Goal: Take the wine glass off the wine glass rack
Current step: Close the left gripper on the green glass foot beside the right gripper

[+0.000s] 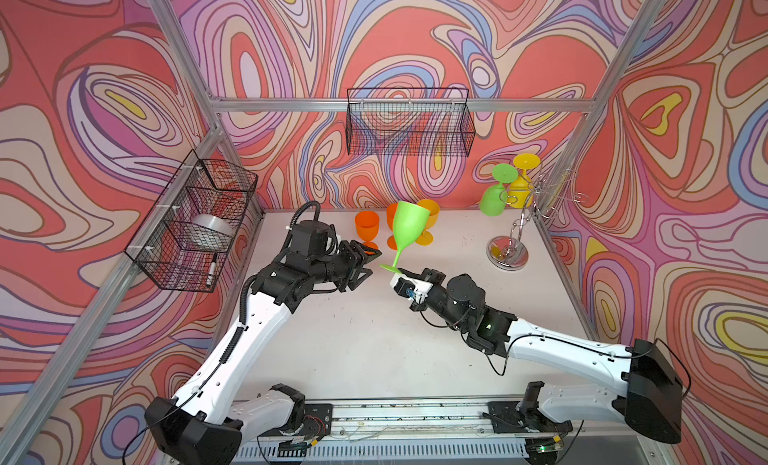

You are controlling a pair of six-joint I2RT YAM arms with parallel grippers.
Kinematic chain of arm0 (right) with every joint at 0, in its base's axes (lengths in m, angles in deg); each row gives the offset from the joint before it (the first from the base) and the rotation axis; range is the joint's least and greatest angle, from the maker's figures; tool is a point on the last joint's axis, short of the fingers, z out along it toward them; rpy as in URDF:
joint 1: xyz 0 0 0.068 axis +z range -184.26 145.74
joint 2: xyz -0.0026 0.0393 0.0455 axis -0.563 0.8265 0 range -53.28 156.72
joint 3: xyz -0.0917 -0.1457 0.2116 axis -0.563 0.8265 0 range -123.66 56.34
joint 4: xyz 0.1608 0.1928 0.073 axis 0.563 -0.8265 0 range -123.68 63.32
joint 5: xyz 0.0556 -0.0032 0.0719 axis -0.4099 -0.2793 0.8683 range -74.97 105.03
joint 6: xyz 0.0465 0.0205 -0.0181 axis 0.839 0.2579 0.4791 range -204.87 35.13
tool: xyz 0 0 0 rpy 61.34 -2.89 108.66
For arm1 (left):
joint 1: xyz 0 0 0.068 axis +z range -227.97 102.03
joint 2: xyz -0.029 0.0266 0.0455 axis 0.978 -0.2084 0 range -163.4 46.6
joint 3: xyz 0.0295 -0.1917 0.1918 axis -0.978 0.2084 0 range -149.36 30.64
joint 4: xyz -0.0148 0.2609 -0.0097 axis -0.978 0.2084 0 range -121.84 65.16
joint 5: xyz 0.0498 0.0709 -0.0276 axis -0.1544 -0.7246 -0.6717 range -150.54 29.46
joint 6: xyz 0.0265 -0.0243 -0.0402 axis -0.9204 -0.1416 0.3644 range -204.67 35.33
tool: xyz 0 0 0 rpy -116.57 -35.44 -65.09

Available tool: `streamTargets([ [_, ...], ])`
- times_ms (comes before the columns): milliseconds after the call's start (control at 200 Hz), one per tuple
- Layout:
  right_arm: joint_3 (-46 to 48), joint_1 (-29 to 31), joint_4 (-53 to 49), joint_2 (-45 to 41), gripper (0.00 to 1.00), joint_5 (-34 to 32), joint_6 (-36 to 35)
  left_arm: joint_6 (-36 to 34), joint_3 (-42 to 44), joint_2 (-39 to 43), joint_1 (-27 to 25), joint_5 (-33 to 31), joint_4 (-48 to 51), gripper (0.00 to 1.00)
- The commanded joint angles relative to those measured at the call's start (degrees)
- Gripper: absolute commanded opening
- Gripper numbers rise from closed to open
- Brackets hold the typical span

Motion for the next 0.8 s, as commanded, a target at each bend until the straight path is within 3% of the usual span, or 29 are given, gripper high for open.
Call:
streamTargets([
  [0, -2.4, 0.4, 1.8, 0.8, 0.0, -1.3, -1.9, 5.0, 2.0, -0.8, -0.8, -0.9, -2.7, 0.5],
  [215, -3.4, 0.5, 1.8, 1.9, 0.0, -0.6, -2.3, 6.3, 3.3, -2.4, -2.8, -0.8, -6.6, 0.29],
  [311, -3.8, 0.6, 1.1, 2.0, 0.0, -0.3, -2.1, 6.3, 4.3, -2.0, -2.8, -0.8, -8.8, 0.0],
  [421, -4.7, 1.7, -1.7, 1.1, 0.0, -0.9, -1.0, 5.6, 5.3, -1.4, -2.7, 0.4, -11.4, 0.0],
  [516, -6.9, 2.8, -7.1, -1.2, 0.33, -1.1, 3.2, 4.2, 6.3, -1.1, -2.5, 1.3, -12.4, 0.0],
  [601, -9.6, 3.0, -13.8, -3.9, 0.46, 0.3, 10.1, 3.7, 8.8, -0.7, -1.7, 2.6, -15.6, 0.0],
  [796, -20.4, 3.0, -32.3, -5.6, 0.49, 4.1, 27.0, 1.0, 15.4, 1.6, 1.1, 5.3, -22.0, 0.0],
])
